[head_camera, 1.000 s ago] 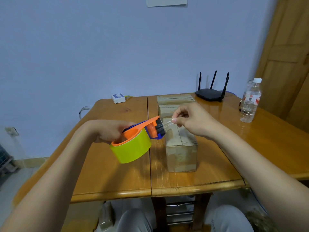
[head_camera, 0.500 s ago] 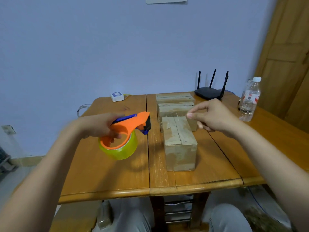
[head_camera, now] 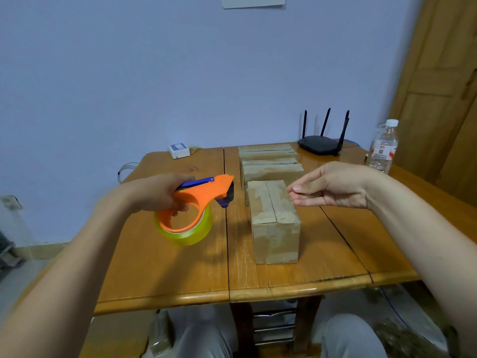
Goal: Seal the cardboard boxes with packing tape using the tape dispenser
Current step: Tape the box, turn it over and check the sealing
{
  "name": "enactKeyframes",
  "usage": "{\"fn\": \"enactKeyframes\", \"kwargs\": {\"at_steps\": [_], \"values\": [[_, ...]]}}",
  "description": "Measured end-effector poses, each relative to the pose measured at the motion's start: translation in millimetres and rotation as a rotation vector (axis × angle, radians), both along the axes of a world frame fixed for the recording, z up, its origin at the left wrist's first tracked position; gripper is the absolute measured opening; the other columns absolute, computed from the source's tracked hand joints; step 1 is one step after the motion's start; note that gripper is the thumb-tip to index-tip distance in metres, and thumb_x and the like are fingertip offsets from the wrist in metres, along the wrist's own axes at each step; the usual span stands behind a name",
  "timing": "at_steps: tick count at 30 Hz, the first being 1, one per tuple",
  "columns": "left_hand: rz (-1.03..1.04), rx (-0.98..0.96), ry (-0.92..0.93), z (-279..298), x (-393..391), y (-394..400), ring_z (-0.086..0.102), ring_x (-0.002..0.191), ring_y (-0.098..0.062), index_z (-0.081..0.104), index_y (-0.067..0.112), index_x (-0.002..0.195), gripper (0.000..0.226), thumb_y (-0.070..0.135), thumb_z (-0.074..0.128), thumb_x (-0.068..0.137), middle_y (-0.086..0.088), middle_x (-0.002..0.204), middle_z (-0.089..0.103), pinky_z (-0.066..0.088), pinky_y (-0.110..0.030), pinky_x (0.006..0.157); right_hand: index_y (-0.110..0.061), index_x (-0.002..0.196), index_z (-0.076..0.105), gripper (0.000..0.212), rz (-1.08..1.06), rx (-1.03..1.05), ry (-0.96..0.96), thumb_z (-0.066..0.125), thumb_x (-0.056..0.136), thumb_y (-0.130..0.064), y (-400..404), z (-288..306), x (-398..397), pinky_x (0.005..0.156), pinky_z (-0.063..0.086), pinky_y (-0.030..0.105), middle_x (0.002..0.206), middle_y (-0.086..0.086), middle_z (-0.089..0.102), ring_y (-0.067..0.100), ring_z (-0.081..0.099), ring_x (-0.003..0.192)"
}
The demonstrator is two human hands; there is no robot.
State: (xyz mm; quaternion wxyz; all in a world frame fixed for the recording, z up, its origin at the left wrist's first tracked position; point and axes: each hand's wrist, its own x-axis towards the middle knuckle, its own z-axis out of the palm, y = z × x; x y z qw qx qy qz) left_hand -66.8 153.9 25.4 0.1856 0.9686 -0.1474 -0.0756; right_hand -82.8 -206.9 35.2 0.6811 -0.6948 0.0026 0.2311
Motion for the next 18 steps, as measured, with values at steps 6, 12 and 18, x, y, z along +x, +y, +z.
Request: {"fn": "enactKeyframes", "kwargs": {"at_steps": [6,12,18], "values": [[0.027,0.101,-0.157,2,-4,-6,0.066,0.083,-0.011,0.055,0.043,0.106,0.037,0.012,0.067,0.089,0.01,0.092,0.066,0.058,-0.039,0.079,0.009,0.115,0.068,0.034,0.085,-0.048,-0.046,0.066,0.081,0.004,-4,4,-4,0.081,0.062,0.03,0.111,0.024,0.072,0.028,0.074,0.101],[0.001,0.033,-0.303,-7,-13,-23,0.06,0.089,-0.016,0.058,0.035,0.118,0.041,0.006,0.062,0.09,0.007,0.098,0.064,0.045,-0.026,0.064,0.01,0.105,0.069,0.045,-0.133,-0.074,-0.123,0.069,0.084,-0.029,-3,-15,-2,0.074,0.063,0.034,0.099,0.025,0.074,0.029,0.076,0.09],[-0.047,-0.061,-0.403,-32,-25,-29,0.053,0.095,-0.014,0.059,0.019,0.126,0.056,-0.011,0.057,0.078,0.007,0.105,0.052,0.037,-0.016,0.073,0.007,0.106,0.067,0.032,-0.262,-0.125,-0.18,0.079,0.077,0.007,-7,-44,-7,0.062,0.062,0.027,0.088,0.023,0.075,0.03,0.076,0.078]]}}
